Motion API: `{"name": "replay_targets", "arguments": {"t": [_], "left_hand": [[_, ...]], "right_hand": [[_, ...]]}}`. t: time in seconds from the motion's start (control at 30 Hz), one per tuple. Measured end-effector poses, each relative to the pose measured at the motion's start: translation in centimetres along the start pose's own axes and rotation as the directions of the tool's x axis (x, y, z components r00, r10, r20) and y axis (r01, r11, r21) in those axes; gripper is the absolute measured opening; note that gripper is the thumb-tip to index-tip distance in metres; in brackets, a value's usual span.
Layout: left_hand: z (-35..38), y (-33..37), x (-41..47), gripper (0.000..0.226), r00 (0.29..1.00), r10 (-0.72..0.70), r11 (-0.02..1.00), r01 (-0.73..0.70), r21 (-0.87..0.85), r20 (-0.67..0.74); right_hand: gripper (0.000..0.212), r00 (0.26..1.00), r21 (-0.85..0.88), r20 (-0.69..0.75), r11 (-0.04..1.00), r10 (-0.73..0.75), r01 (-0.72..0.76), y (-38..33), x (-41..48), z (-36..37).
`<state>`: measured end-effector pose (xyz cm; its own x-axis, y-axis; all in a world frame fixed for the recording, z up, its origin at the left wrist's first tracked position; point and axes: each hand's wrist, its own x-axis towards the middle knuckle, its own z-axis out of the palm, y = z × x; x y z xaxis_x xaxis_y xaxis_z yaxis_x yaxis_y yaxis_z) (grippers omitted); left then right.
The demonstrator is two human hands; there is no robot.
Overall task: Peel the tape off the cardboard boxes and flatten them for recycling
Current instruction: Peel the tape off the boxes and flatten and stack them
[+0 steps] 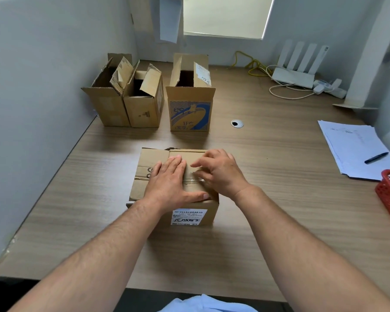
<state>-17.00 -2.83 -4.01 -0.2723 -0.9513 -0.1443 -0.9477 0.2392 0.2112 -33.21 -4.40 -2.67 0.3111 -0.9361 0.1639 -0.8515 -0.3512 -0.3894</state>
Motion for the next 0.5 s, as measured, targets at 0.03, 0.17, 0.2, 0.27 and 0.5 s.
{"name": "replay_targets", "arguments": {"t": [0.03, 0.17, 0.2, 0.27, 0.5], "left_hand": [[0.0, 0.0, 0.0, 0.112, 1.000, -0.002, 1.000, 0.002, -0.004, -0.002], [-0.1, 0.1, 0.1, 0.112, 1.000, -0.006, 1.000, 0.006, -0.021, -0.002], [-0.1, 0.1, 0.1, 0.112, 1.000, -0.005, 1.000, 0.005, -0.021, 0.002], [-0.2, 0.1, 0.1, 0.111, 1.000, -0.002, 1.000, 0.003, -0.014, 0.008], [-0.1, 0.0, 0.3, 0.112, 1.000, 0.000, 1.000, 0.000, -0.009, 0.020]], "right_hand": [[0.027, 0.999, 0.003, 0.040, 1.000, 0.005, -0.005, -0.1, 0.3, 0.0], [0.026, 0.989, 0.010, 0.142, 0.999, 0.041, -0.043, -0.3, 1.0, 0.0], [0.024, 0.987, 0.022, 0.157, 0.998, 0.047, -0.052, -0.3, 1.0, -0.1], [0.016, 0.985, 0.057, 0.163, 0.996, 0.055, -0.065, -0.2, 1.2, -0.2], [0.007, 0.983, 0.087, 0.175, 0.993, 0.061, -0.077, -0.2, 1.6, -0.2]]}}
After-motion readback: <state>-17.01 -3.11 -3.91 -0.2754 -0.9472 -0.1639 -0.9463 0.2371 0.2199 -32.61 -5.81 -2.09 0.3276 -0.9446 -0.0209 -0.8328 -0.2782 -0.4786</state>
